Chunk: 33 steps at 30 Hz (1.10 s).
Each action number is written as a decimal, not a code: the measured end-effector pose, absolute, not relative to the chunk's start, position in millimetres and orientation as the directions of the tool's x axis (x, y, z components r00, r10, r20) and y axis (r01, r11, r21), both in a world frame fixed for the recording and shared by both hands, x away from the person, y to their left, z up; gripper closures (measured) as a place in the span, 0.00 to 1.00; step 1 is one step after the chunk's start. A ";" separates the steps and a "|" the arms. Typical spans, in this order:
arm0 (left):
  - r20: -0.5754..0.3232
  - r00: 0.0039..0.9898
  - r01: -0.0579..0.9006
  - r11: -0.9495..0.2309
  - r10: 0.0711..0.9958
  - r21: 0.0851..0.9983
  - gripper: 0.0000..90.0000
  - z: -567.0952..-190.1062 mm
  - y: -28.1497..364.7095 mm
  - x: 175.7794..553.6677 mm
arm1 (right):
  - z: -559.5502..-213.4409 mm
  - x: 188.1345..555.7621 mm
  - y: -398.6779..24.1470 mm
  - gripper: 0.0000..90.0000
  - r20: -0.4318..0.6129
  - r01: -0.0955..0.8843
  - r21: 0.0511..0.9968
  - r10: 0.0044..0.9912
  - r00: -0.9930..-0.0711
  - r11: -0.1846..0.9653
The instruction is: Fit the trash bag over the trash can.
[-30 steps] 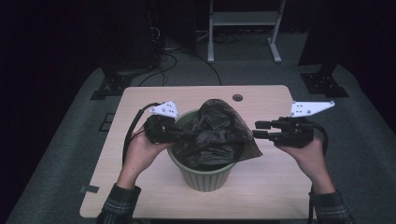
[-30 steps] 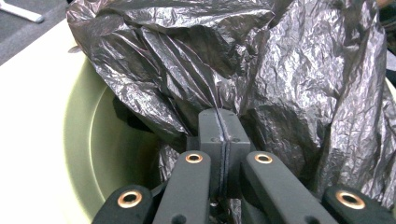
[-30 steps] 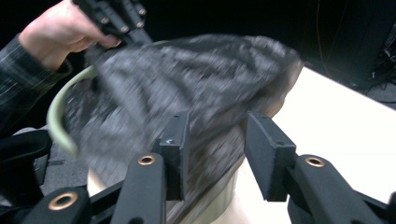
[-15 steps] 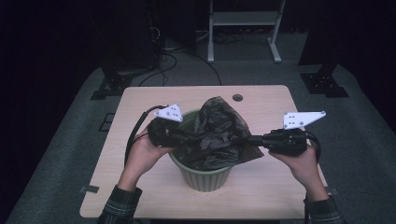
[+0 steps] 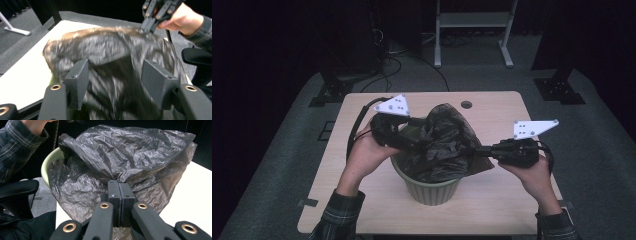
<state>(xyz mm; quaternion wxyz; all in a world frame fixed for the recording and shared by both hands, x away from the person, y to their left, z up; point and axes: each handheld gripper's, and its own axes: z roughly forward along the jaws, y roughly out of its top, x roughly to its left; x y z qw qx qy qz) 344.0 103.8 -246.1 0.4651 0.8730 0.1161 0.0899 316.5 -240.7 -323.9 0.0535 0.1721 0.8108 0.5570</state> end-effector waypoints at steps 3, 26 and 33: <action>0.039 0.962 0.121 -0.549 0.271 0.827 0.38 -245.5 90.7 351.3 | -323.0 316.5 -239.8 1.00 0.099 0.211 0.926 0.337 -0.936 0.314; -0.042 0.980 0.143 -0.548 0.194 0.824 1.00 -259.4 96.3 352.0 | -316.0 316.2 -219.8 0.93 0.072 0.169 0.937 0.303 -0.950 0.306; -0.041 0.975 0.150 -0.507 0.219 0.849 1.00 -266.5 136.4 335.6 | -313.3 317.8 -226.7 0.85 0.074 0.173 0.943 0.329 -0.942 0.284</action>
